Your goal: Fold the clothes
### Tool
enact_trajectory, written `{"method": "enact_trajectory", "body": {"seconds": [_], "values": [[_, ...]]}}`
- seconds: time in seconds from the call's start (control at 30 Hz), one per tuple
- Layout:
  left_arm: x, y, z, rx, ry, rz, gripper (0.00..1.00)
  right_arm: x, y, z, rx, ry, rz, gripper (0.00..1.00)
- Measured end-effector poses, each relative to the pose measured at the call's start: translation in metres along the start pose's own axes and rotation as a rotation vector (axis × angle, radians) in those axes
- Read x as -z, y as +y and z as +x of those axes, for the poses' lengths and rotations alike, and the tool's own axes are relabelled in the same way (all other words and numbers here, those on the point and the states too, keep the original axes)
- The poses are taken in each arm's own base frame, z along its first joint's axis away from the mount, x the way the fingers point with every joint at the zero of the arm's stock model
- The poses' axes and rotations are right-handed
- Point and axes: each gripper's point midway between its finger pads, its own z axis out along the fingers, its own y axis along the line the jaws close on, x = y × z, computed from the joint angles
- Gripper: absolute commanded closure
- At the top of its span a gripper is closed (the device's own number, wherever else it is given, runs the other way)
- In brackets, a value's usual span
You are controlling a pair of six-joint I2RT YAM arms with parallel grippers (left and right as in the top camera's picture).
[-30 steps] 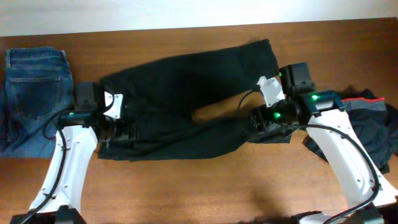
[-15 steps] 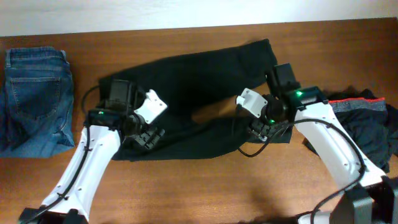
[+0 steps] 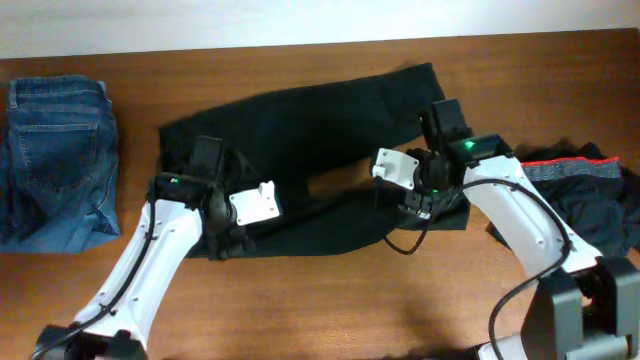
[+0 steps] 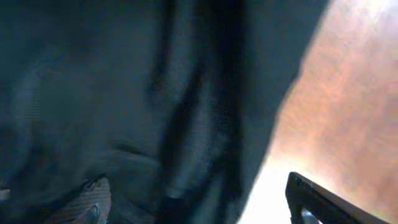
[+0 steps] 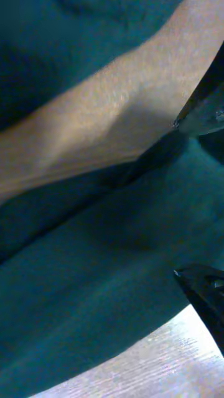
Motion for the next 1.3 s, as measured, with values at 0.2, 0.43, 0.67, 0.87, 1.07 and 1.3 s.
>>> {"method": "enact_trajectory", "body": {"seconds": [0.2, 0.43, 0.67, 0.87, 1.07, 1.3], "values": [[-0.011, -0.014, 0.009, 0.003, 0.050, 0.086, 0.11, -0.007, 0.015, 0.004, -0.017, 0.006, -0.083, 0.29], [-0.015, -0.022, 0.014, 0.008, 0.073, 0.131, 0.11, -0.008, 0.016, 0.003, -0.015, -0.001, -0.090, 0.26], [-0.038, -0.029, 0.018, 0.016, 0.113, 0.215, 0.01, -0.027, 0.021, 0.010, -0.017, 0.027, -0.147, 0.30], [-0.055, -0.033, 0.022, 0.021, 0.141, 0.268, 0.29, -0.039, 0.020, 0.013, -0.016, 0.038, -0.165, 0.72], [-0.057, -0.030, 0.019, 0.020, 0.127, 0.255, 0.99, -0.040, 0.016, 0.012, -0.007, 0.036, -0.148, 0.94], [-0.057, -0.025, 0.017, 0.022, 0.121, 0.238, 1.00, -0.040, 0.011, 0.013, 0.001, 0.042, -0.129, 0.96]]}}
